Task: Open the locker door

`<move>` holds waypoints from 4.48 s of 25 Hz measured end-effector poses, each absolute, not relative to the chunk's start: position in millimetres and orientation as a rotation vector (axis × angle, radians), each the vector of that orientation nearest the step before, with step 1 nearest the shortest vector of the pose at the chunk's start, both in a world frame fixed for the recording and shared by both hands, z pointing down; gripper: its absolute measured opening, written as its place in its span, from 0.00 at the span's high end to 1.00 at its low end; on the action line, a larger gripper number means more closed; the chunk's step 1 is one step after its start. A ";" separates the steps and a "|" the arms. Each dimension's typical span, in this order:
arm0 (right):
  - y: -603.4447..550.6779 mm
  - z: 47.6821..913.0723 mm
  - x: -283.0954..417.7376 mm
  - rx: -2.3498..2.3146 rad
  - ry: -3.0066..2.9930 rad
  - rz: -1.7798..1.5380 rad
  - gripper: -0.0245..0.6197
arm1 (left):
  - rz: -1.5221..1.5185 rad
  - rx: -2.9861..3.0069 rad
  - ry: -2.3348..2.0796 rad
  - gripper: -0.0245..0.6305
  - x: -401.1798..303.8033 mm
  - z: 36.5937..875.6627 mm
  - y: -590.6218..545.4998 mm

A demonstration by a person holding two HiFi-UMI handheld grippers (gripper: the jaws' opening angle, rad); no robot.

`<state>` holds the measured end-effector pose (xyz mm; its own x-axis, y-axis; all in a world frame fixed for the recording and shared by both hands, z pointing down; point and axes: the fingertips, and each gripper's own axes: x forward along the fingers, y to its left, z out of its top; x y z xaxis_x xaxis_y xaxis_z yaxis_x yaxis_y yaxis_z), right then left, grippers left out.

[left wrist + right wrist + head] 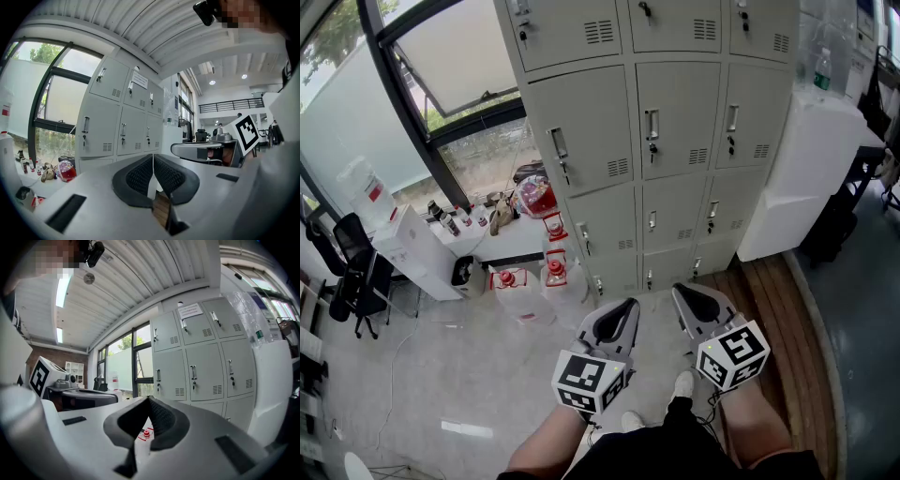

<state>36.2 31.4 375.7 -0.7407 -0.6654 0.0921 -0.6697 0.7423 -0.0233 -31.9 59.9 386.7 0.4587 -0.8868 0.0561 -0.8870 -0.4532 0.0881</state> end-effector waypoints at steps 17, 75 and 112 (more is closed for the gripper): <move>29.8 375.5 18.0 1.090 -2.873 0.119 0.88 | 0.000 2.603 -1.547 0.93 -43.3 388.1 60.0; -286.7 371.7 -9.5 0.898 -2.927 0.116 0.88 | -0.008 2.470 -1.724 0.93 -54.3 386.3 -226.8; -404.7 353.1 -34.8 1.347 -2.773 0.131 0.77 | 0.033 2.712 -1.367 0.93 -84.6 367.2 -309.3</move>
